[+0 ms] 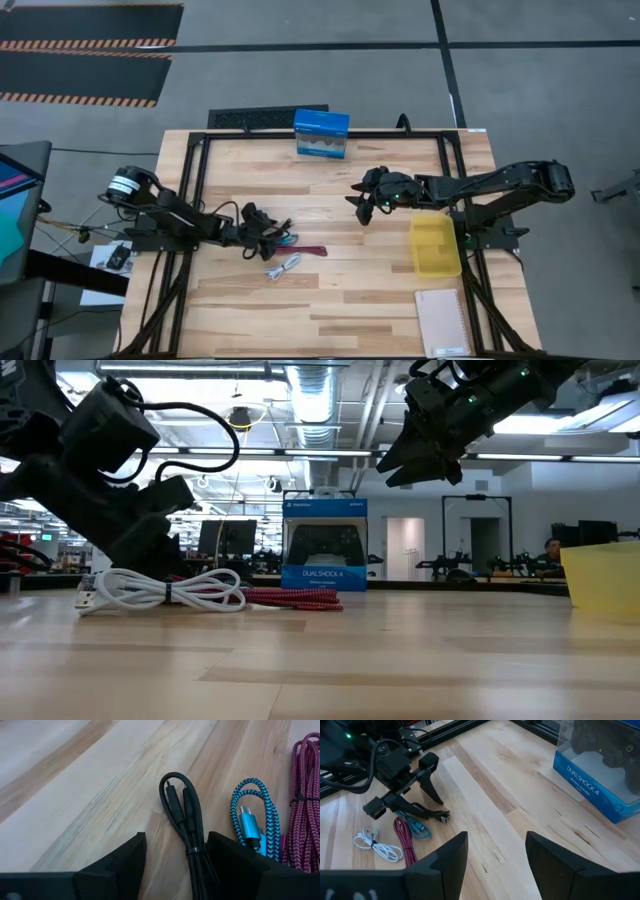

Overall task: Pick and place USB-C Cables
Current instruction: Put the black charger cable into the yellow bin

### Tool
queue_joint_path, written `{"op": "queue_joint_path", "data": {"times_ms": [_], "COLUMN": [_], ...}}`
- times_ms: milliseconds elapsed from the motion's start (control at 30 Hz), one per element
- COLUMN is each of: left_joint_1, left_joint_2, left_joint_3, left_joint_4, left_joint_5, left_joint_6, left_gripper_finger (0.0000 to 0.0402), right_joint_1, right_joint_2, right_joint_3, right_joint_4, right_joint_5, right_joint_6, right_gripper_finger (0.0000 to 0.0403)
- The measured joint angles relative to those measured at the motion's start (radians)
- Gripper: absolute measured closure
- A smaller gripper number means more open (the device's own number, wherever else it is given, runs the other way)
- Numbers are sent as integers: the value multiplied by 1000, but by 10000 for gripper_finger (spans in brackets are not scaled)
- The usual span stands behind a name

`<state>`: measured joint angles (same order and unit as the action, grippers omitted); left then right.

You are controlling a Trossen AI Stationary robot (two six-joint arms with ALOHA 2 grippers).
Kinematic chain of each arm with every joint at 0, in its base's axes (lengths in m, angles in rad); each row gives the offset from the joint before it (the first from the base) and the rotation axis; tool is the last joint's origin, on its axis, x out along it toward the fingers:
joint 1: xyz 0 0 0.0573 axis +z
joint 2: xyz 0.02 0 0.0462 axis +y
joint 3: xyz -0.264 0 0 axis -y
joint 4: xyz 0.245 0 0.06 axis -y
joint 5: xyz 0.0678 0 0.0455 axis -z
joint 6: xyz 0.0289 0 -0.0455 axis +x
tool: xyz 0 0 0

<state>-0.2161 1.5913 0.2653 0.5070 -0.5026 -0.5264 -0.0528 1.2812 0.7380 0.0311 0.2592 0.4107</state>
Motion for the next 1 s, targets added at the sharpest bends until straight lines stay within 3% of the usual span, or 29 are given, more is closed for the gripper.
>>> {"op": "queue_joint_path", "data": {"times_ms": [133,400,700,1000], "left_joint_1": [0,3,19,62], "left_joint_2": [2,3,-76,-303], "left_joint_3": [0,-1,-8,-7], "left_joint_4": [-2,-6,-24,-149], "left_joint_5": [-12,-22,6,-9], "left_joint_6": [-18,-24,15,65], "left_gripper_finger": [245,386,393,393], "right_joint_1": [0,0,0,0], "right_joint_2": [0,0,0,-4], "right_joint_3": [0,0,0,0], "right_joint_4": [0,0,7,11], "right_joint_5": [0,0,-4,-78], "right_joint_6": [0,0,0,1], "right_gripper_finger": [180,180,180,180]}}
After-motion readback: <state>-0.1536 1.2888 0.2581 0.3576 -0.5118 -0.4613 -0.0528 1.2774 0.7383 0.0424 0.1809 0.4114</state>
